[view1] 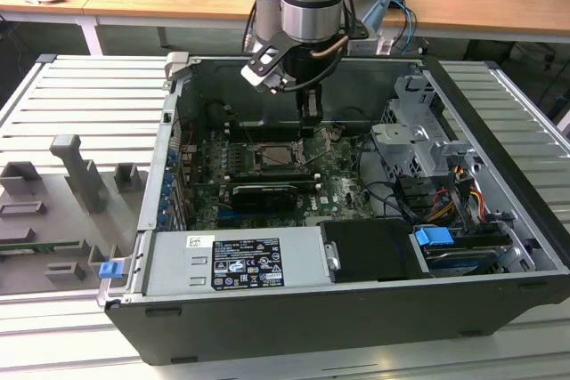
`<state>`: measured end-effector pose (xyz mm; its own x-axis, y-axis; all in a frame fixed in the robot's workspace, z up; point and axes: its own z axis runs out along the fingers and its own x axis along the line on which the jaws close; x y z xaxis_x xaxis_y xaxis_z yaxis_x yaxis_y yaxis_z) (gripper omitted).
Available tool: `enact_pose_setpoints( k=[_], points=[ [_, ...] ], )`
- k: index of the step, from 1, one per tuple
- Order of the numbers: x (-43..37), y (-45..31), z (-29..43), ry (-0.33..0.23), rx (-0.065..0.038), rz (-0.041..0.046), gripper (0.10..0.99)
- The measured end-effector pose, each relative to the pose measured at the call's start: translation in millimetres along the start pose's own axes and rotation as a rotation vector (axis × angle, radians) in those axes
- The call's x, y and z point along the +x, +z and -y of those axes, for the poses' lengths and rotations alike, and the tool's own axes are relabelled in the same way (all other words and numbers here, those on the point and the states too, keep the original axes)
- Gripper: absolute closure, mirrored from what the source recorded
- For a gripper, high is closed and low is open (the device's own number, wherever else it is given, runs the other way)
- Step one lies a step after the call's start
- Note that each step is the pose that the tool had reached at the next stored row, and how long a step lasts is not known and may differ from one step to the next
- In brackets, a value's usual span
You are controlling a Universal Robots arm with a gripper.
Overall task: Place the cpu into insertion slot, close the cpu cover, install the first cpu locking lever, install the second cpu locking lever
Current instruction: 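Close the cpu cover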
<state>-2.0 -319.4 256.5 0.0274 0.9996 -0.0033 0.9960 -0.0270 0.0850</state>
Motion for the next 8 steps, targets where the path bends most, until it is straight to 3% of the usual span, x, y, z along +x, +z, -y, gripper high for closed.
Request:
enact_pose_setpoints(
  k=[8],
  points=[
    [0.1,0.4,-4.0,0.0,0.0,0.0,0.98]
  ],
)
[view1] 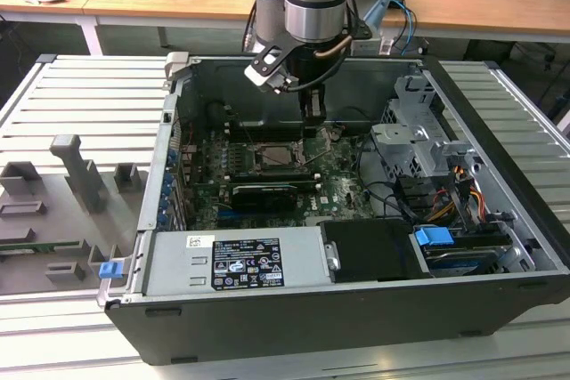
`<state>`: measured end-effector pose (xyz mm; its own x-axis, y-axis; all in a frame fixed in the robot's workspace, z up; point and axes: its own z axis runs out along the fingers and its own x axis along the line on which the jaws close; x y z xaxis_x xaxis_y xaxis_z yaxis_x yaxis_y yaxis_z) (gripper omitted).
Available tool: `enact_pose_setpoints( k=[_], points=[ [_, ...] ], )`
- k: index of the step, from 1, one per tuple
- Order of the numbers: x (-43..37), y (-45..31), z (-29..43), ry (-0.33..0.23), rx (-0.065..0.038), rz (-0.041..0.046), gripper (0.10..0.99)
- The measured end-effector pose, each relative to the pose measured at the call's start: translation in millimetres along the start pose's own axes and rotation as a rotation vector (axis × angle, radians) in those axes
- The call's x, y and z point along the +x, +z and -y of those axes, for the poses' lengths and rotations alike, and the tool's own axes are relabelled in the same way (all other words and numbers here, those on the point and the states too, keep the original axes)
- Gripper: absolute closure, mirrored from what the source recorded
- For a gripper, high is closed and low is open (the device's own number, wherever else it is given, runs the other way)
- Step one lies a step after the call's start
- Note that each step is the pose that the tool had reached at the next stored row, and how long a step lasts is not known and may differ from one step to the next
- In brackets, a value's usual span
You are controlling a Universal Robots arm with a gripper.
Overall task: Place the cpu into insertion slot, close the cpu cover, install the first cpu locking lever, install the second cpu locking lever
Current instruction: 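Close the cpu cover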
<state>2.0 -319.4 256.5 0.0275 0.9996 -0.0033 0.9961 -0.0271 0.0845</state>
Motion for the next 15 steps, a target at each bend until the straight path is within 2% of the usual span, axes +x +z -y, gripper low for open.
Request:
enact_pose_setpoints(
  k=[5,8,9,15],
  points=[
    [0.1,0.3,-3.8,0.0,0.0,0.0003,0.98],
    [0.4,1.1,-13.0,0.0,0.002,0.0005,0.98],
    [0.7,2.4,-22.6,0.0,0.005,0.0005,0.98],
    [1.1,3.8,-38.3,-0.009,0.008,0.0,0.98]
  ],
)
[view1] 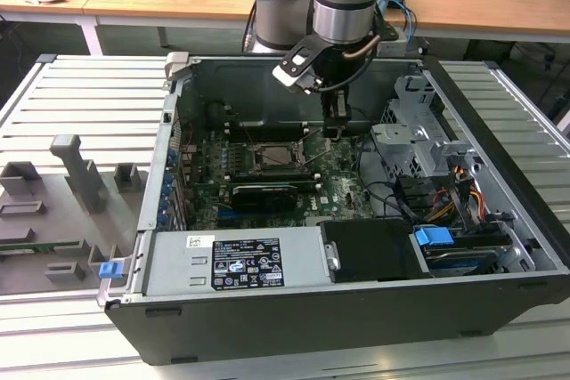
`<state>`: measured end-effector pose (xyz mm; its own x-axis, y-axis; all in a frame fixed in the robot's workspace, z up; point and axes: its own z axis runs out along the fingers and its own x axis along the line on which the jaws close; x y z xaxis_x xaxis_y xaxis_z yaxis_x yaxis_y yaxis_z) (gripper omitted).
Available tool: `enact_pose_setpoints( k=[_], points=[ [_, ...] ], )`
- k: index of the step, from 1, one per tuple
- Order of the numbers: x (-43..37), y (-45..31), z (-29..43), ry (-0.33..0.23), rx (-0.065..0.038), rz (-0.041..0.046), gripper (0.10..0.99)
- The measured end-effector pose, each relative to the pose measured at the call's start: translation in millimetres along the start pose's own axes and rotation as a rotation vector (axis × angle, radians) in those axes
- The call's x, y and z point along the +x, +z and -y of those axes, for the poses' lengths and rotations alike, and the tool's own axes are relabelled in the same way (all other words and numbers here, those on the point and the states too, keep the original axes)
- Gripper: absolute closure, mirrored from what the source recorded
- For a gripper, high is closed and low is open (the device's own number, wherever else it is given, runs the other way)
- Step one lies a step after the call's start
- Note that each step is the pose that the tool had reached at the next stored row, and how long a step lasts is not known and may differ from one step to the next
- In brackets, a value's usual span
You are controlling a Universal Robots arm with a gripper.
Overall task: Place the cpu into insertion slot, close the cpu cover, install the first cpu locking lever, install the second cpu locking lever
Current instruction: 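Close the cpu cover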
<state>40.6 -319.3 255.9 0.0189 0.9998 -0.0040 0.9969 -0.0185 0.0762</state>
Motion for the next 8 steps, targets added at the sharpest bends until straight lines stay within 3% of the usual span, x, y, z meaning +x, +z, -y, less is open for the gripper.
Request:
enact_pose_setpoints(
  k=[4,8],
  points=[
    [0.5,1.0,-11.6,0.0,0.007,0.0,0.98],
    [2.2,2.5,-18.5,0.0,0.012,0.0002,0.98]
  ],
)
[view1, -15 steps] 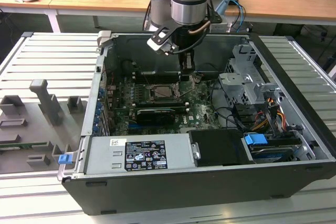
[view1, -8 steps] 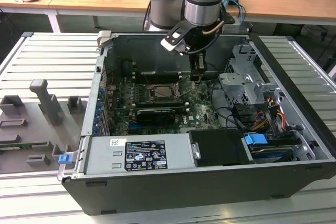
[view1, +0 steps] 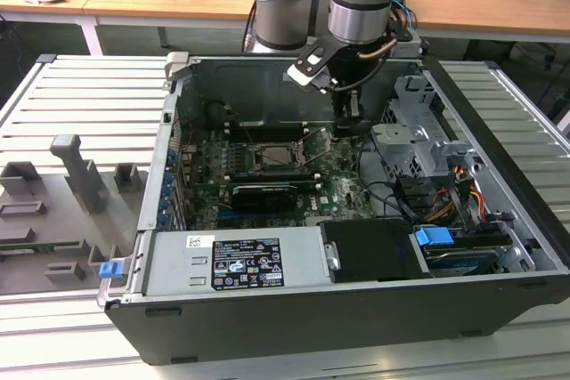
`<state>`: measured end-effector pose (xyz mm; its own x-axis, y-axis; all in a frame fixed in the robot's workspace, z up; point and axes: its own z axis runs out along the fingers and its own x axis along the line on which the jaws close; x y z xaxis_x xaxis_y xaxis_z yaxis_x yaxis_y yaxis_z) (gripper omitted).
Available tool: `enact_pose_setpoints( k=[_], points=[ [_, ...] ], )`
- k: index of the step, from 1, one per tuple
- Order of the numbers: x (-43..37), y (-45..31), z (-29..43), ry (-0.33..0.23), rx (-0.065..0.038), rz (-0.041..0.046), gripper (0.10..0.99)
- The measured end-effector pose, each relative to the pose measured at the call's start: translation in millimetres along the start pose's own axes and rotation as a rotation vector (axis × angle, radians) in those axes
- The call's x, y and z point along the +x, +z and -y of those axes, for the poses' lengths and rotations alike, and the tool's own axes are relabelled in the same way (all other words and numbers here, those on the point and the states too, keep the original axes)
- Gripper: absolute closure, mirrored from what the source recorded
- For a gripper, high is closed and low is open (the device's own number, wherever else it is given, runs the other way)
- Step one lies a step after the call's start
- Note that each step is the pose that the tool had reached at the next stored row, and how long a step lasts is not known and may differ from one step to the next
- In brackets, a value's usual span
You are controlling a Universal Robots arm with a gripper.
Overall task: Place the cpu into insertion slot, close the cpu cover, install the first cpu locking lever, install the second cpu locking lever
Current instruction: 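Close the cpu cover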
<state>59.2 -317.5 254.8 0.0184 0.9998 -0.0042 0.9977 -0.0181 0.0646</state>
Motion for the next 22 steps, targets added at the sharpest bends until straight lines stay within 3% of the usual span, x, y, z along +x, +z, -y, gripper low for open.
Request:
enact_pose_setpoints(
  k=[5,22],
  points=[
    [0.7,8.9,-1.4,0.0,0.008,0.0005,0.98],
    [0.5,8.0,11.6,0.0,0.008,0.0002,0.98]
  ],
)
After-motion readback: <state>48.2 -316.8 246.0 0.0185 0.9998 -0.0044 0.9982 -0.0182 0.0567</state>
